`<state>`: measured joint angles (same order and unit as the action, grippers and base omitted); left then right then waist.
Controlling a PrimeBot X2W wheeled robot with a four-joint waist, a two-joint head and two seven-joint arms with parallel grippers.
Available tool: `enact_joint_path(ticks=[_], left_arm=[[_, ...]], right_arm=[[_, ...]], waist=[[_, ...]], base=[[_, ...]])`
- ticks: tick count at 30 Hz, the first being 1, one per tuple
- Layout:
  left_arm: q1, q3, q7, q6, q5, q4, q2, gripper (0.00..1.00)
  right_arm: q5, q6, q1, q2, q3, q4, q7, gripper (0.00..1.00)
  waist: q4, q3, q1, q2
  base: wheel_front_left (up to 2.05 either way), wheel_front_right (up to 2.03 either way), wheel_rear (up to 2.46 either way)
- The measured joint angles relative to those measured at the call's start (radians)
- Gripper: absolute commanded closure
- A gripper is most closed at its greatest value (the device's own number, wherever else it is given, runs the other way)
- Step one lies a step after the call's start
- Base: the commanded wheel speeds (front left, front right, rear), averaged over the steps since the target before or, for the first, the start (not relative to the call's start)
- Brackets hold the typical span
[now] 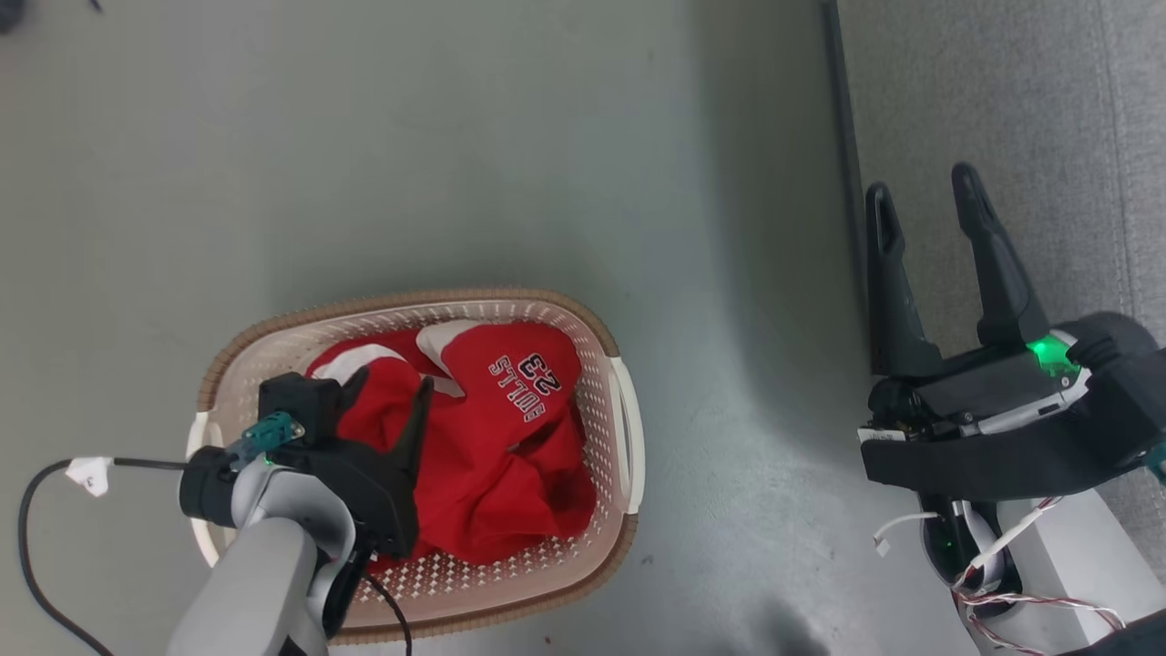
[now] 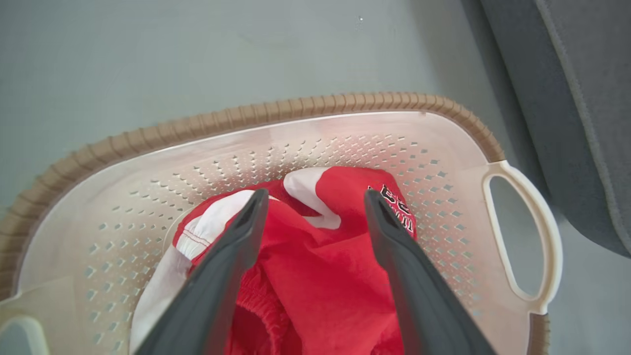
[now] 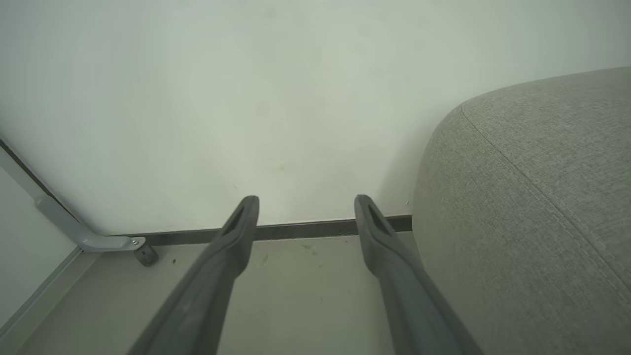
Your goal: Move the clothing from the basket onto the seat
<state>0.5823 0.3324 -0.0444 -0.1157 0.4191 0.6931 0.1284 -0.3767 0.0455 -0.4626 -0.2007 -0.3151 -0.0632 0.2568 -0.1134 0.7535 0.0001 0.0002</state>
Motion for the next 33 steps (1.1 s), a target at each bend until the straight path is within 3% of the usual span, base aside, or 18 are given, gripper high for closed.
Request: enact_joint_path(ticks=[9,33], left_arm=[[0.055,0.027,0.023,-0.008,-0.009,0.092,0.021,0.0],[0.215,0.165,0.082,-0.016,-0.098,0.253,0.026,0.0]], right_arm=[[0.019,0.008,-0.018,0.028,-0.007,-0.083,0.0,0.0],[0.039,0.008,0.007,0.058,0.019,-0.111,0.0,0.0]], waist=[[-0.031,0.088,0.0,0.0],[-0.079,0.224,-0.0001,-0.0001]], base=[[0.0,0.0,0.0],[0.0,0.0,0.0]])
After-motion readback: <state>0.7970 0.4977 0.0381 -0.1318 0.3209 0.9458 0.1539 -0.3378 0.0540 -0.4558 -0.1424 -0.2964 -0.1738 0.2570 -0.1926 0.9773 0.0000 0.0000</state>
